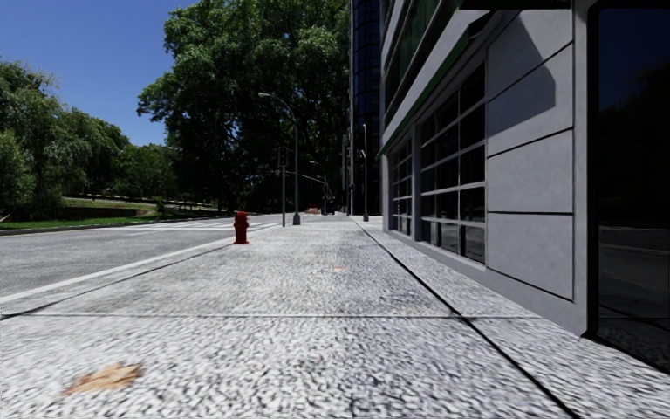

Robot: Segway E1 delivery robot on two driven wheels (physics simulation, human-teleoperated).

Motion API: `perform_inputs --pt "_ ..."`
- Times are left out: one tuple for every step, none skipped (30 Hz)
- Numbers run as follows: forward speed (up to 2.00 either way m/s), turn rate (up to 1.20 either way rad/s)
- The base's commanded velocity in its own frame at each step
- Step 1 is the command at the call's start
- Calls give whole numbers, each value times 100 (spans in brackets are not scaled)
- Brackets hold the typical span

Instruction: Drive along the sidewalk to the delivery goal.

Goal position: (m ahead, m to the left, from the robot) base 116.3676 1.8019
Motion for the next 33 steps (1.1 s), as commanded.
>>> perform_inputs --pt "200 0" --pt "200 0" --pt "200 0" --pt "200 0" --pt "200 0" --pt "200 0" --pt "200 0" --pt "200 0" --pt "200 0" --pt "200 0" --pt "200 0" --pt "200 0" --pt "200 0" --pt "200 0" --pt "200 0" --pt "200 0" --pt "200 0" --pt "200 0" --pt "200 0" --pt "200 0" --pt "200 0" --pt "200 0" --pt "200 0" --pt "200 0" --pt "200 0" --pt "200 0" --pt "200 0" --pt "200 0" --pt "200 0" --pt "200 0" --pt "200 0" --pt "200 0" --pt "200 0"
